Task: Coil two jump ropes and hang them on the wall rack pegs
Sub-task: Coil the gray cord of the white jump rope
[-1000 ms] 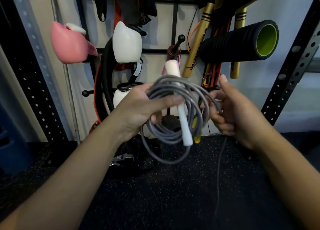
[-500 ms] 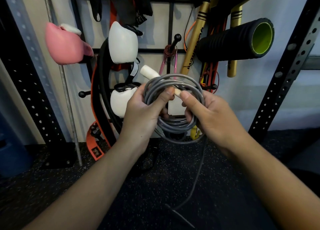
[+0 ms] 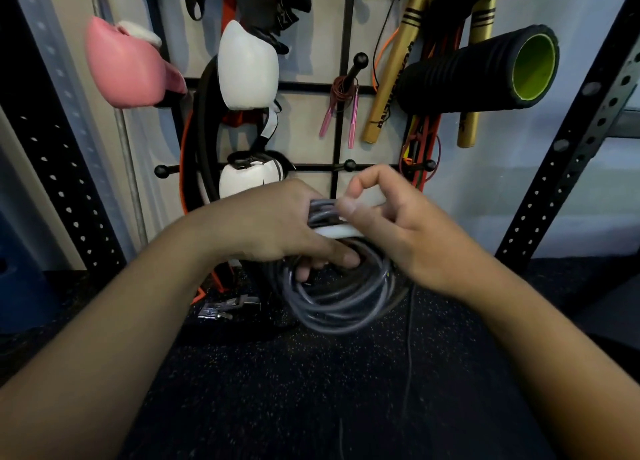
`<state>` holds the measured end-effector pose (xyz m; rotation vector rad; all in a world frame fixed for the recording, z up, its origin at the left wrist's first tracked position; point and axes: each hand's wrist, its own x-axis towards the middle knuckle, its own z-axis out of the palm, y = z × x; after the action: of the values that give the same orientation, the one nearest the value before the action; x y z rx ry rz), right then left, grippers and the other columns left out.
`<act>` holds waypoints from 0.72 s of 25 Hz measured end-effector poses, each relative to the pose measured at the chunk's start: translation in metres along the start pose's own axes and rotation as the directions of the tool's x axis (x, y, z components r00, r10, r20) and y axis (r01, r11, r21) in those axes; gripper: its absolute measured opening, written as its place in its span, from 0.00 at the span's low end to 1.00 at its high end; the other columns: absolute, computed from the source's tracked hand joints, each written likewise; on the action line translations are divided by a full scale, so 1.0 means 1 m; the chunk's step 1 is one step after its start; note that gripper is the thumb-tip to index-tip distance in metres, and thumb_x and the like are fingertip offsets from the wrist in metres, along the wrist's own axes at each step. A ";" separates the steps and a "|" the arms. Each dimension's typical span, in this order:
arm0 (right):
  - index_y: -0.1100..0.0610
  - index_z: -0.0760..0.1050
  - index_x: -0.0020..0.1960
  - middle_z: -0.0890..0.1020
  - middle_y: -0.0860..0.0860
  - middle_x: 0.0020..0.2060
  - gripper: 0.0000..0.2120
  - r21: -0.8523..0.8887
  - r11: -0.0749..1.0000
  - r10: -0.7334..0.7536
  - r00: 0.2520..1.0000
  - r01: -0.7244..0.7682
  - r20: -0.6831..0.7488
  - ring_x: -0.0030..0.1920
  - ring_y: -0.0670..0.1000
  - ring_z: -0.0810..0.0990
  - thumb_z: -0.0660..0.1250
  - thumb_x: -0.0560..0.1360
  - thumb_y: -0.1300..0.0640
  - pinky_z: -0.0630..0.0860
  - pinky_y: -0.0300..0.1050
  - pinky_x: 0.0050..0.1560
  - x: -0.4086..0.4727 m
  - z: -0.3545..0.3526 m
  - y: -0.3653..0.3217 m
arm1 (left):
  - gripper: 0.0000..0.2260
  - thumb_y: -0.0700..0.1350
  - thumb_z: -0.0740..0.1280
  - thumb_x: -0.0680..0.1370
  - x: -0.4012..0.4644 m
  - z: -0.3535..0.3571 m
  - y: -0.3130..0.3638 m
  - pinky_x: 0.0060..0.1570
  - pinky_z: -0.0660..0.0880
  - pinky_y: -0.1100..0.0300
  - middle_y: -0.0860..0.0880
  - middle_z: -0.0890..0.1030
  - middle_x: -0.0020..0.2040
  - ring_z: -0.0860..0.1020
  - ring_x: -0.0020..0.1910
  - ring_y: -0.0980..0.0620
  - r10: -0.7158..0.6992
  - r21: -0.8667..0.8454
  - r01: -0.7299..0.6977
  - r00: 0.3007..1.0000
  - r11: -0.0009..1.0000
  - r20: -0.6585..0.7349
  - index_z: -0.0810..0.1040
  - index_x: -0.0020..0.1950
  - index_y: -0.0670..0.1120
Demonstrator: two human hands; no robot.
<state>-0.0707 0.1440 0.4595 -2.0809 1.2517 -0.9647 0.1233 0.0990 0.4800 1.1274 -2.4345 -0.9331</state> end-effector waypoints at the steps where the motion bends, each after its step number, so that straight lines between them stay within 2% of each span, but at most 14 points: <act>1: 0.47 0.69 0.56 0.77 0.60 0.29 0.20 0.016 1.000 -0.008 0.999 0.009 -0.032 0.26 0.60 0.74 0.62 0.74 0.33 0.69 0.60 0.26 -0.001 -0.001 0.000 | 0.14 0.52 0.78 0.72 0.001 0.001 -0.004 0.38 0.80 0.59 0.46 0.86 0.37 0.84 0.34 0.52 -0.011 -0.054 0.012 1.000 0.998 0.009 0.83 0.51 0.46; 2: 0.48 0.69 0.56 0.76 0.63 0.29 0.20 0.013 1.000 -0.024 0.998 0.025 -0.050 0.26 0.64 0.74 0.62 0.76 0.34 0.70 0.62 0.26 -0.001 -0.002 0.000 | 0.15 0.53 0.78 0.73 0.002 0.003 -0.005 0.43 0.81 0.57 0.45 0.87 0.42 0.86 0.39 0.50 0.003 -0.120 0.001 0.999 0.993 0.033 0.84 0.53 0.46; 4: 0.49 0.71 0.53 0.76 0.59 0.27 0.17 -0.016 0.998 -0.059 0.996 0.058 -0.066 0.27 0.64 0.73 0.61 0.78 0.35 0.71 0.59 0.28 -0.003 0.000 -0.001 | 0.18 0.53 0.78 0.73 0.004 0.012 -0.007 0.53 0.82 0.51 0.46 0.88 0.51 0.86 0.49 0.45 0.057 -0.285 -0.028 0.994 0.958 0.093 0.83 0.59 0.47; 5: 0.49 0.72 0.52 0.75 0.57 0.26 0.17 -0.037 0.997 -0.063 0.995 0.061 -0.081 0.28 0.62 0.72 0.60 0.78 0.36 0.70 0.57 0.29 -0.003 0.000 -0.002 | 0.20 0.52 0.78 0.73 0.005 0.016 -0.008 0.50 0.82 0.51 0.47 0.87 0.49 0.86 0.45 0.46 0.062 -0.344 -0.023 0.993 0.939 0.103 0.83 0.60 0.45; 6: 0.49 0.74 0.51 0.75 0.56 0.28 0.17 -0.056 0.997 -0.063 0.992 0.057 -0.107 0.29 0.61 0.72 0.59 0.79 0.36 0.70 0.56 0.30 -0.003 0.000 -0.003 | 0.21 0.51 0.78 0.72 0.006 0.020 -0.007 0.42 0.81 0.53 0.48 0.85 0.42 0.82 0.37 0.49 0.054 -0.386 -0.012 0.994 0.923 0.100 0.82 0.60 0.41; 7: 0.50 0.76 0.50 0.76 0.53 0.28 0.19 -0.048 0.998 -0.055 0.988 0.049 -0.143 0.29 0.55 0.74 0.58 0.79 0.36 0.70 0.52 0.31 -0.003 -0.002 -0.003 | 0.21 0.51 0.76 0.73 0.006 0.022 -0.006 0.36 0.78 0.57 0.50 0.80 0.35 0.77 0.31 0.53 0.050 -0.408 -0.010 0.995 0.913 0.088 0.81 0.59 0.38; 9: 0.51 0.80 0.47 0.77 0.45 0.28 0.23 0.085 0.996 0.012 0.977 0.007 -0.214 0.27 0.44 0.73 0.54 0.80 0.36 0.69 0.36 0.30 -0.004 -0.012 -0.001 | 0.18 0.51 0.73 0.74 0.005 0.021 -0.005 0.31 0.74 0.60 0.55 0.75 0.30 0.71 0.27 0.56 0.089 -0.408 -0.067 0.995 0.910 0.034 0.81 0.56 0.38; 10: 0.51 0.82 0.45 0.77 0.45 0.28 0.25 0.158 0.987 0.062 0.967 -0.023 -0.249 0.26 0.46 0.73 0.54 0.81 0.36 0.69 0.34 0.31 -0.005 -0.018 -0.001 | 0.16 0.51 0.72 0.74 0.003 0.018 -0.003 0.30 0.73 0.60 0.56 0.75 0.29 0.70 0.27 0.57 0.117 -0.422 -0.109 0.993 0.900 -0.007 0.82 0.55 0.40; 11: 0.51 0.82 0.42 0.78 0.47 0.27 0.27 0.199 0.978 0.108 0.955 -0.053 -0.276 0.27 0.50 0.71 0.53 0.80 0.35 0.68 0.38 0.31 -0.007 -0.025 0.003 | 0.16 0.52 0.71 0.74 0.002 0.015 -0.001 0.30 0.73 0.61 0.56 0.74 0.29 0.69 0.26 0.57 0.134 -0.473 -0.149 0.989 0.869 -0.067 0.82 0.53 0.41; 12: 0.51 0.82 0.40 0.78 0.49 0.27 0.28 0.225 0.971 0.141 0.949 -0.078 -0.282 0.26 0.52 0.68 0.52 0.80 0.34 0.65 0.42 0.31 -0.008 -0.030 0.010 | 0.15 0.53 0.71 0.73 0.001 0.013 0.001 0.29 0.73 0.62 0.55 0.72 0.28 0.68 0.25 0.57 0.121 -0.566 -0.189 0.980 0.802 -0.155 0.81 0.51 0.42; 14: 0.51 0.83 0.42 0.82 0.55 0.29 0.30 0.264 0.959 0.159 0.963 -0.099 -0.217 0.22 0.51 0.62 0.51 0.81 0.32 0.58 0.44 0.28 -0.011 -0.031 0.026 | 0.13 0.53 0.70 0.73 0.002 0.010 0.008 0.28 0.73 0.63 0.55 0.69 0.27 0.65 0.24 0.58 0.037 -0.764 -0.303 0.938 0.569 -0.345 0.76 0.45 0.44; 16: 0.52 0.82 0.51 0.85 0.59 0.36 0.33 0.311 0.946 0.133 0.983 -0.089 -0.125 0.23 0.49 0.62 0.50 0.77 0.28 0.57 0.45 0.27 -0.011 -0.019 0.038 | 0.13 0.55 0.68 0.74 0.006 0.014 0.015 0.29 0.73 0.63 0.55 0.66 0.27 0.64 0.24 0.58 -0.063 -0.842 -0.436 0.876 0.319 -0.478 0.72 0.42 0.46; 18: 0.52 0.78 0.59 0.83 0.57 0.40 0.37 0.380 0.922 0.100 0.993 -0.071 -0.057 0.26 0.48 0.67 0.49 0.74 0.23 0.61 0.44 0.27 -0.010 0.000 0.037 | 0.13 0.56 0.68 0.77 0.012 0.026 0.021 0.35 0.78 0.60 0.54 0.66 0.28 0.68 0.26 0.56 -0.208 -0.847 -0.504 0.822 0.170 -0.530 0.73 0.41 0.48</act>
<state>-0.0936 0.1367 0.4295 -1.6913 1.0814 -1.1519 0.0909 0.1112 0.4747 0.4282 -0.9070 -1.4780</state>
